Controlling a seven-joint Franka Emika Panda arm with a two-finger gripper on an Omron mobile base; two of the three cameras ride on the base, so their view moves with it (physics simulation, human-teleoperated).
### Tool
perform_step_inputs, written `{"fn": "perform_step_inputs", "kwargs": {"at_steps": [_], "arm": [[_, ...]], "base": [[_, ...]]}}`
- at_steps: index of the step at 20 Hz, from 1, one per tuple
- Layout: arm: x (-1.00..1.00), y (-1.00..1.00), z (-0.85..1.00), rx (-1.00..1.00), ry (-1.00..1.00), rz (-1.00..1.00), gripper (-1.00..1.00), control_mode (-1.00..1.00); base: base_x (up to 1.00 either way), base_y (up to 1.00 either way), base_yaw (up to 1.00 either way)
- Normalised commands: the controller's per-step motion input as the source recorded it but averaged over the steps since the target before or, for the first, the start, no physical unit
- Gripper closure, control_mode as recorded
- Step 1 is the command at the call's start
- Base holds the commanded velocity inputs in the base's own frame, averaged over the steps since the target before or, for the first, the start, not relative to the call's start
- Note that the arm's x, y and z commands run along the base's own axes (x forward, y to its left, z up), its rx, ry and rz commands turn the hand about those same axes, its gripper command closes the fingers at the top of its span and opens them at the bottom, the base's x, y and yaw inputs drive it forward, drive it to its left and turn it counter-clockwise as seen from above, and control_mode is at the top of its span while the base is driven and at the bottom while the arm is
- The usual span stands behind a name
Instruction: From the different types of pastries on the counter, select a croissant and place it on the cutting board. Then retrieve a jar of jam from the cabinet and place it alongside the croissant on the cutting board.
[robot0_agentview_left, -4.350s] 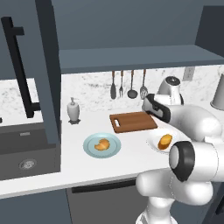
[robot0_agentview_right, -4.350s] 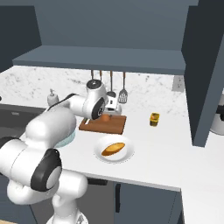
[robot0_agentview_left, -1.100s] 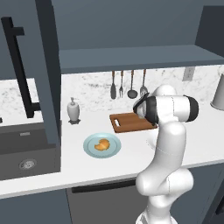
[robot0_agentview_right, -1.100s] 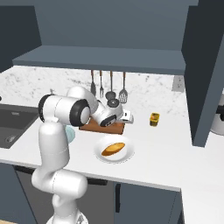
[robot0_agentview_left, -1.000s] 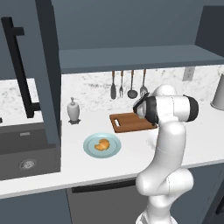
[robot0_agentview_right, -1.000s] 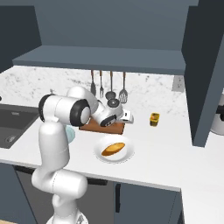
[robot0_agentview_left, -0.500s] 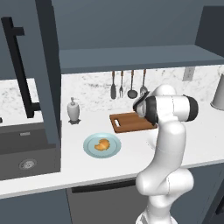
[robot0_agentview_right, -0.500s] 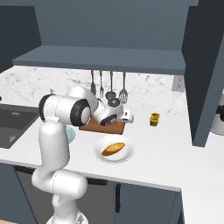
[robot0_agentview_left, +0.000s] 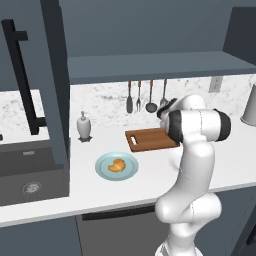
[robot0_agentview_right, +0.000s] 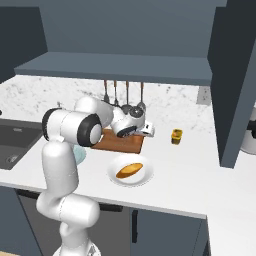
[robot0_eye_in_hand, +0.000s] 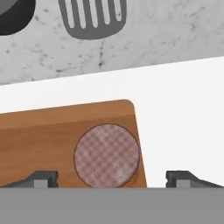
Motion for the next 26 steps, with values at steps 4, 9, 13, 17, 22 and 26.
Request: {"fn": "perform_step_inputs", "kwargs": {"at_steps": [4,9,13,17,22,26], "arm": [[-0.01,-0.11,0.32,0.11,0.0,0.0,-1.0,-1.0],[-0.11,-0.02,0.46,0.08,0.0,0.0,-1.0,-1.0],[-0.18,0.0,0.43,0.04,-0.05,0.0,-1.0,-1.0],[-0.32,0.0,0.43,0.0,-0.11,0.02,-1.0,-1.0],[-0.42,0.08,0.33,-0.01,-0.04,0.05,-1.0,-1.0],[-0.47,0.34,0.44,-0.07,-0.06,0.08,-1.0,-1.0]], "base": [[0.0,0.0,0.0],[0.0,0.0,0.0],[0.0,0.0,0.0],[0.0,0.0,0.0],[0.0,0.0,0.0],[0.0,0.0,0.0]]}}
